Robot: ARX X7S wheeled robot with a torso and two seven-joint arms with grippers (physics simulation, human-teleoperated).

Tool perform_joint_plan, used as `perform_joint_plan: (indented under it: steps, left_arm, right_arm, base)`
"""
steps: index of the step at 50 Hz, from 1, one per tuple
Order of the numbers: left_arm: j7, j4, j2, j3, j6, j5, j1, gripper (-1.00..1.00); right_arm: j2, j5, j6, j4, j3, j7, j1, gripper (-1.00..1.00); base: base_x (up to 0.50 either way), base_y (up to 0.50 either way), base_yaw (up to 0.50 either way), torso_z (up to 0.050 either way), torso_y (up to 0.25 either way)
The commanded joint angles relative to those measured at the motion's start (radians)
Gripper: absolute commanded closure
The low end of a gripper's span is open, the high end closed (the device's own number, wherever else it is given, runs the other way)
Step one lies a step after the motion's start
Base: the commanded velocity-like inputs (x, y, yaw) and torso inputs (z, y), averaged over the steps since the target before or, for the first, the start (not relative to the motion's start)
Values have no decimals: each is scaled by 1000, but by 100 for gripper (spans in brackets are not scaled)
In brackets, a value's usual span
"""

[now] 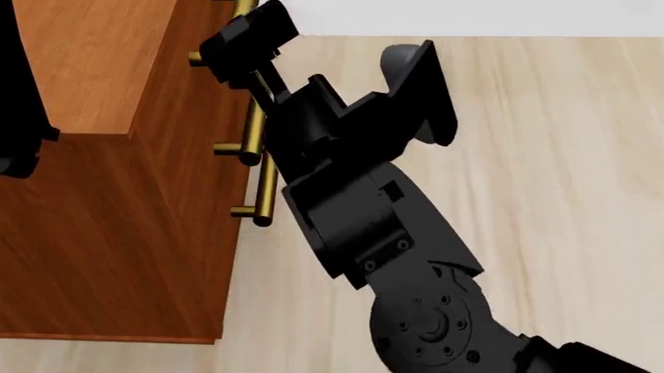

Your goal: Close the bottom drawer of the cabinet and open the top drawer.

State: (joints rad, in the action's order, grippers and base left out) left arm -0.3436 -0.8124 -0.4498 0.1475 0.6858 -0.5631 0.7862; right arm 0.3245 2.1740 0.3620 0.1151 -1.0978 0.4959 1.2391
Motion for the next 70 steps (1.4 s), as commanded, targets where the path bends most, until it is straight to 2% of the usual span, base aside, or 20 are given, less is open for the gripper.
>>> perform_joint_plan:
  steps: [1,44,45,70]
  left_arm:
    - [2,11,-3,5,-10,4,-2,-100]
    - [-15,2,-23,-8,-11,-14,-8,-100]
    - [-15,4,-22,-4,-12,-12,-7,-100]
    - [-27,-4,-19,11,-5,-22,7,-100]
  right_arm:
    - [-43,28,-54,92,-8,-39,29,-100]
    - [-124,56,-139,226,-31,-110,50,-100]
    - [-123,56,-138,221,-30,-108,50,100]
    - [-46,53,-68,95,33,-65,29,100]
  base:
    - [0,0,0,0,0]
    - [0,0,0,0,0]
    - [0,3,3,0,0]
    - [-1,0,0,0,2]
